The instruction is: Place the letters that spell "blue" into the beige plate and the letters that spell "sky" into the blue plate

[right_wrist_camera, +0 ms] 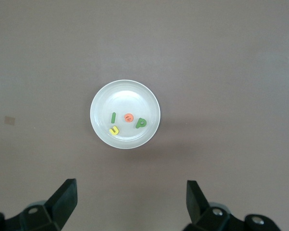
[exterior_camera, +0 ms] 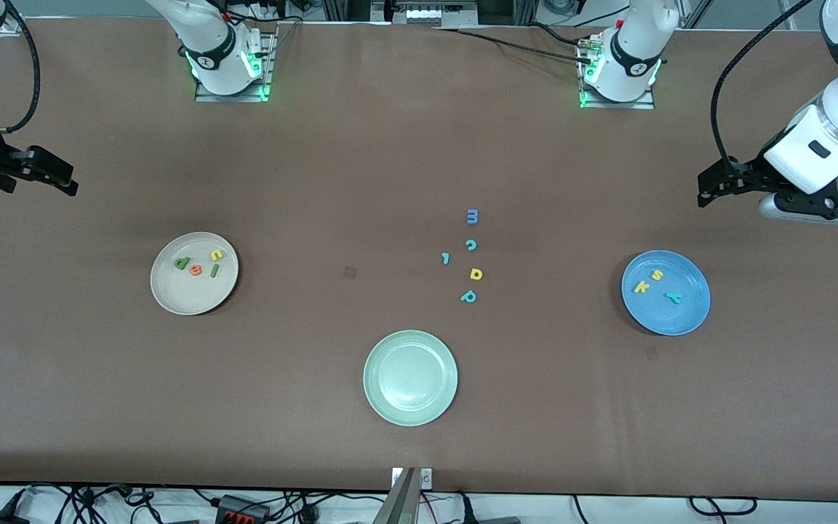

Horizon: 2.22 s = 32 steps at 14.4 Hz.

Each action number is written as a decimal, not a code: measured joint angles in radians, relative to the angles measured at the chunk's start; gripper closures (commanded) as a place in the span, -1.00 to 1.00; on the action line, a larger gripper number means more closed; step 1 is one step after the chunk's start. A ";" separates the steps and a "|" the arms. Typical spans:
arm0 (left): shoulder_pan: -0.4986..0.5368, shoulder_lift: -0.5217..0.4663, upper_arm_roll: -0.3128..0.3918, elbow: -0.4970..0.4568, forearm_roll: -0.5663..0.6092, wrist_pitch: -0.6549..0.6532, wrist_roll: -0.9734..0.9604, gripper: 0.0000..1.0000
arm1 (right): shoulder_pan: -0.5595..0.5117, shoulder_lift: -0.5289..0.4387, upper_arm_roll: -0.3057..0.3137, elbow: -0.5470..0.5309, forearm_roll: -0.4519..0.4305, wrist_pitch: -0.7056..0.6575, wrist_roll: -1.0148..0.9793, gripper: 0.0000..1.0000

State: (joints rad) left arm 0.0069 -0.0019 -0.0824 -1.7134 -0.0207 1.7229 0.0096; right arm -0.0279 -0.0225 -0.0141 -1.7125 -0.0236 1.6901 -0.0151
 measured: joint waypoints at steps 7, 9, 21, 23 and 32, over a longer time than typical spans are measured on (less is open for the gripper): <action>0.000 0.000 0.000 0.017 0.000 -0.028 0.000 -1.00 | 0.001 -0.002 0.000 0.000 0.000 -0.008 -0.005 -1.00; 0.000 0.000 0.000 0.017 0.000 -0.029 0.000 -1.00 | 0.001 -0.006 0.000 0.000 0.000 -0.009 -0.006 -1.00; 0.000 0.000 0.000 0.017 0.000 -0.034 0.000 -1.00 | 0.003 -0.014 0.000 -0.002 0.000 -0.037 -0.007 -1.00; 0.000 0.000 0.000 0.017 0.000 -0.034 0.000 -1.00 | 0.003 -0.016 -0.001 -0.002 0.000 -0.039 -0.007 -1.00; 0.000 0.000 0.000 0.017 0.000 -0.041 0.000 -1.00 | 0.003 -0.025 -0.002 -0.002 0.000 -0.043 -0.011 -1.00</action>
State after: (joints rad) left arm 0.0069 -0.0019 -0.0822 -1.6962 -0.0207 1.6823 0.0096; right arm -0.0245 -0.0477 -0.0161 -1.7146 -0.0235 1.6473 -0.0265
